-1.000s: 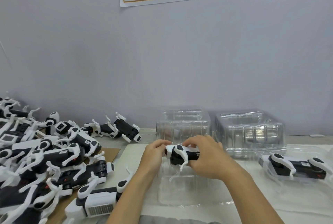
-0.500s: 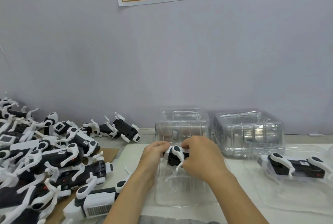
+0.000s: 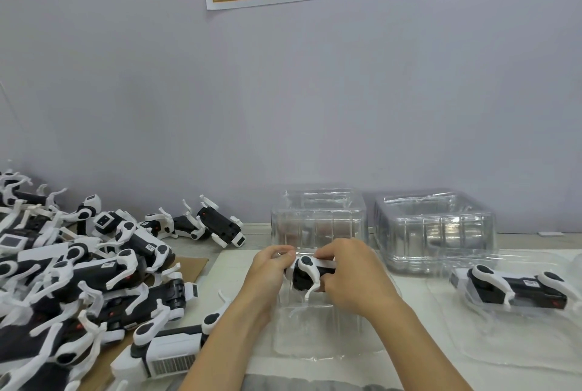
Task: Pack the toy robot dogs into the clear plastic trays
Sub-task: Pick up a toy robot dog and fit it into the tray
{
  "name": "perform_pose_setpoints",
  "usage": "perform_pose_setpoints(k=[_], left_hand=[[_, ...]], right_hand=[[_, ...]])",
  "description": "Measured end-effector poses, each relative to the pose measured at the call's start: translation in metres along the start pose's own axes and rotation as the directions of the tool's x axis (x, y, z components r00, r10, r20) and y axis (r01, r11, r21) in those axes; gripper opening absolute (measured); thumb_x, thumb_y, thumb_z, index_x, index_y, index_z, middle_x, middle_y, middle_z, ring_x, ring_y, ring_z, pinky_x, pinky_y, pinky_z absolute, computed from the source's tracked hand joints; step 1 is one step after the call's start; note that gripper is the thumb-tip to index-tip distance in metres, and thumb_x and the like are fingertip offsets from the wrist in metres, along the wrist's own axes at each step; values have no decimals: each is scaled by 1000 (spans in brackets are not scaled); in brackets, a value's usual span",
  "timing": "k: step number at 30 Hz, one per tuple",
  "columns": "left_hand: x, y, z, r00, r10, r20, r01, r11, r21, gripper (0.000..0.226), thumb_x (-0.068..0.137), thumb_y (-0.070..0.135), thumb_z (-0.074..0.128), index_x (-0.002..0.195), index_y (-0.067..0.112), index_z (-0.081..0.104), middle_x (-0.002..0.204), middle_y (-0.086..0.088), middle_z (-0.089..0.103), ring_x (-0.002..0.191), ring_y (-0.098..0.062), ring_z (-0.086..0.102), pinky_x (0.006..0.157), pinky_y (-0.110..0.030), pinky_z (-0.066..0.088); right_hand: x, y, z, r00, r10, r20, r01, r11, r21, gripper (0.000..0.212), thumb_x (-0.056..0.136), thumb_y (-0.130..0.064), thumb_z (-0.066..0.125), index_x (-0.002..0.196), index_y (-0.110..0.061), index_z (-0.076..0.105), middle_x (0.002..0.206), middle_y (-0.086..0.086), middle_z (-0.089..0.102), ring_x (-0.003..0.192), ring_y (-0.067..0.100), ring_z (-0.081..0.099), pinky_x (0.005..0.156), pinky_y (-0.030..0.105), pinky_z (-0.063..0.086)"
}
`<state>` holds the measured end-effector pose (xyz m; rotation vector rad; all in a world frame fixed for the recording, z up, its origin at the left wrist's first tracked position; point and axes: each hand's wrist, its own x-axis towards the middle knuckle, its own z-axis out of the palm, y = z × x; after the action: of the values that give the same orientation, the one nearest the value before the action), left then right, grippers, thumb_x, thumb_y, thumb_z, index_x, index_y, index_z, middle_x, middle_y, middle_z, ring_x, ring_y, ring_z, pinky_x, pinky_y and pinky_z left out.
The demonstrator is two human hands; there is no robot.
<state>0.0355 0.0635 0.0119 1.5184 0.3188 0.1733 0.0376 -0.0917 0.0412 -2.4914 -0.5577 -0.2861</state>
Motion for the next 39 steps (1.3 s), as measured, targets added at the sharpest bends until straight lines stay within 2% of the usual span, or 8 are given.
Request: perform_pose_setpoints(k=[5, 11, 17, 23, 29, 31, 35, 39], left_hand=[[2, -3, -1, 999, 36, 2, -36, 999, -1, 17, 97, 3, 57, 104, 15, 67, 100, -2, 69, 83, -12, 69, 76, -30, 56], [1, -3, 0, 1000, 1, 12, -1, 1000, -21, 18, 96, 2, 57, 105, 14, 67, 114, -15, 69, 110, -33, 65, 102, -52, 50], [4, -3, -1, 1000, 28, -4, -28, 998, 64, 21, 93, -1, 58, 104, 15, 67, 109, -7, 71, 103, -25, 67, 98, -44, 53], [5, -3, 0, 999, 25, -26, -23, 995, 102, 34, 82, -13, 57, 100, 14, 66, 102, -2, 71, 94, -14, 68, 79, -27, 56], [6, -2, 0, 999, 8, -37, -5, 997, 72, 35, 81, -15, 59, 98, 15, 67, 100, -2, 72, 92, -16, 69, 77, -28, 56], [6, -2, -1, 999, 0, -46, 2, 998, 55, 35, 81, -15, 60, 96, 16, 67, 98, -2, 72, 90, -15, 69, 75, -27, 56], [5, -2, -1, 999, -4, -51, 8, 998, 62, 35, 80, -13, 62, 98, 17, 68, 101, -2, 72, 93, -17, 68, 78, -30, 56], [3, -1, -1, 998, -3, -60, 8, 997, 78, 37, 80, -13, 57, 101, 17, 67, 104, -5, 71, 98, -24, 68, 92, -42, 57]], right_hand=[[0, -1, 1, 999, 4, 43, -3, 1000, -15, 11, 75, -12, 65, 66, -18, 64, 63, 0, 60, 70, 22, 56, 63, 37, 49], [1, -1, 0, 999, 4, 36, -3, 1000, -17, 7, 78, -17, 67, 72, -19, 68, 67, -1, 63, 69, 19, 54, 62, 35, 49], [0, -4, 0, 997, 29, 77, -25, 999, -44, 12, 77, -11, 64, 74, -20, 71, 76, -1, 68, 78, 20, 59, 69, 38, 54], [2, -4, 4, 994, 37, 106, -29, 997, -76, 17, 79, -7, 65, 75, -22, 72, 89, 1, 68, 92, 20, 54, 75, 40, 54], [4, -3, 6, 992, 54, 114, -50, 998, -40, 19, 77, -5, 67, 78, -21, 77, 84, 4, 70, 87, 24, 63, 72, 44, 57], [4, -2, 5, 993, 52, 108, -49, 999, -22, 18, 77, -6, 69, 84, -20, 78, 92, 4, 71, 91, 24, 65, 72, 40, 57], [6, 3, -2, 995, -18, 100, 7, 995, 103, 26, 83, -17, 76, 107, -27, 75, 107, -10, 57, 92, -2, 51, 65, 9, 39], [5, -5, -4, 987, -59, 147, 33, 984, 174, 21, 84, -19, 76, 100, -32, 78, 98, -7, 65, 88, -1, 59, 68, 12, 50]])
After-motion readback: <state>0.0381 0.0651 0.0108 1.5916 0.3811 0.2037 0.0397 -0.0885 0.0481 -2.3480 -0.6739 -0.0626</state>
